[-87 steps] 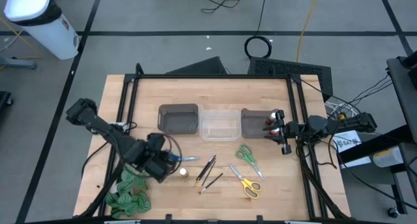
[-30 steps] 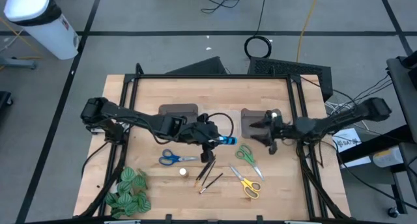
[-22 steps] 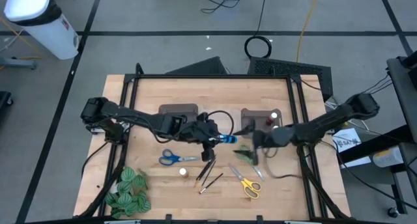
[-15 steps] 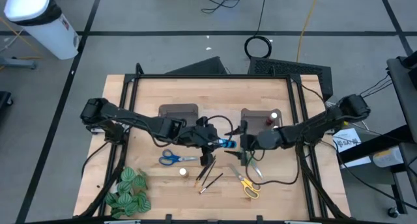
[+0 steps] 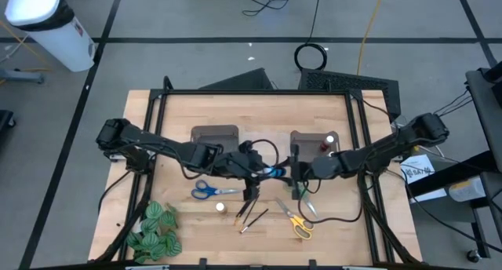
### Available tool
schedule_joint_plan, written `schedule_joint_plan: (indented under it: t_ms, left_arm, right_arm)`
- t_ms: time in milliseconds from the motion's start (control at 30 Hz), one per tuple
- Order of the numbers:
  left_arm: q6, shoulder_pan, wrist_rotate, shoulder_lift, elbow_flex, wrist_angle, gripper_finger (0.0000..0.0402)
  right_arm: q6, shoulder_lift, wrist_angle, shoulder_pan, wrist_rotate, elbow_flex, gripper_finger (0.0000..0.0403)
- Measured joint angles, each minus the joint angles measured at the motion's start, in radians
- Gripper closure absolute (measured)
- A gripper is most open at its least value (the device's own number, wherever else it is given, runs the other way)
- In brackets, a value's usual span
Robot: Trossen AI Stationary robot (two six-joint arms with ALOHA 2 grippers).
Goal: Pick & Place Paint Supplies
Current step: Put the blue paint bottle into the right black bin
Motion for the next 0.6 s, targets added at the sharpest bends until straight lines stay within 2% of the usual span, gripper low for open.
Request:
schedule_joint_plan:
  t_ms: [67,267,467,600]
  left_arm:
    - [0.029,0.0,0.001,-0.003,0.0,0.049,0.023]
    - [0.11,-0.02,-0.007,-0.017,0.0,0.127,0.0228]
    - [0.221,-0.08,-0.137,-0.033,0.0,0.193,0.0227]
    - [0.307,-0.137,-0.264,-0.047,-0.046,0.331,0.0227]
  right_arm:
    - [0.0,-0.001,0.005,0.0,0.0,0.001,0.0302]
    - [0.005,0.001,0.023,-0.002,0.015,0.001,0.0299]
    - [0.031,-0.022,0.026,0.0,0.011,0.001,0.0288]
    - [0.039,-0.06,0.026,0.007,0.01,-0.004,0.03]
